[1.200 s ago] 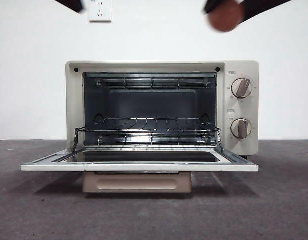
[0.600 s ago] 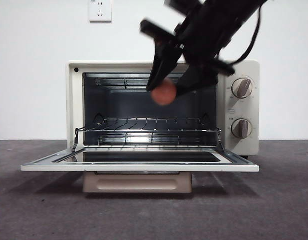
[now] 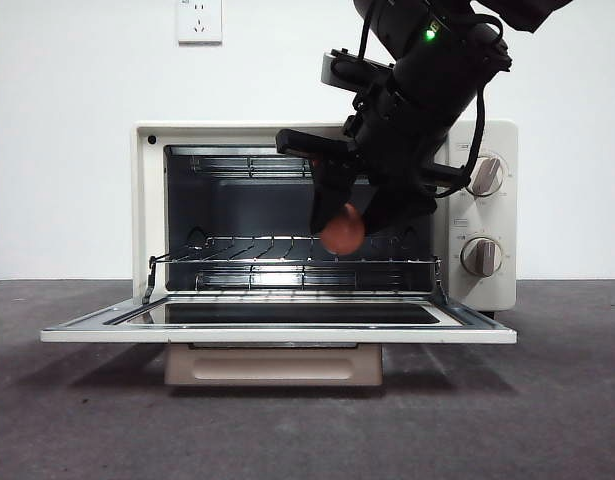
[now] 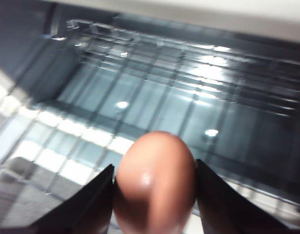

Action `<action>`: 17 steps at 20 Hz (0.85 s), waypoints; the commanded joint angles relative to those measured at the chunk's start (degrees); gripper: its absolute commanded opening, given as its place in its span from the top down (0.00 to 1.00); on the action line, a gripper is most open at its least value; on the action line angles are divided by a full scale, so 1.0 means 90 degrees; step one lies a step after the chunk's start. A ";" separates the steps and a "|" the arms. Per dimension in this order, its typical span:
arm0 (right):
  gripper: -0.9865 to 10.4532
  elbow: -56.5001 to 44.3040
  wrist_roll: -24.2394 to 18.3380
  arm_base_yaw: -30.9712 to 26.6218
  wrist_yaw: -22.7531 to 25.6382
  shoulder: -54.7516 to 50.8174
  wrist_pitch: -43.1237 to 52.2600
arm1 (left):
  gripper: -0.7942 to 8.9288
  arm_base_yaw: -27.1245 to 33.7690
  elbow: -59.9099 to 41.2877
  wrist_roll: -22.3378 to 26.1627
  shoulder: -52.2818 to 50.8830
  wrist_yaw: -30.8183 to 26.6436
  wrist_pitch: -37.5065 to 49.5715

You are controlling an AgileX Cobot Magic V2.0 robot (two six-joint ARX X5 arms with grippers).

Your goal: Eggoven

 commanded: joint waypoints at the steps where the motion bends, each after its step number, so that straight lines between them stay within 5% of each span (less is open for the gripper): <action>1: 0.91 0.0134 -0.0095 0.0027 0.0231 0.0112 0.0056 | 0.91 -0.0017 0.0056 0.0100 0.0027 0.0015 0.0061; 10: 0.90 0.0134 -0.0068 0.0000 -0.0073 0.0396 -0.0078 | 0.91 -0.0017 0.0056 0.0100 0.0034 0.0015 0.0070; 14: 0.69 0.0134 -0.0061 0.0073 0.0051 0.0391 -0.0114 | 0.91 -0.0017 0.0056 0.0100 0.0034 0.0015 0.0078; 17: 0.67 0.0134 -0.0063 0.0073 0.0051 0.0386 -0.0172 | 0.91 -0.0017 0.0056 0.0100 0.0034 0.0015 0.0078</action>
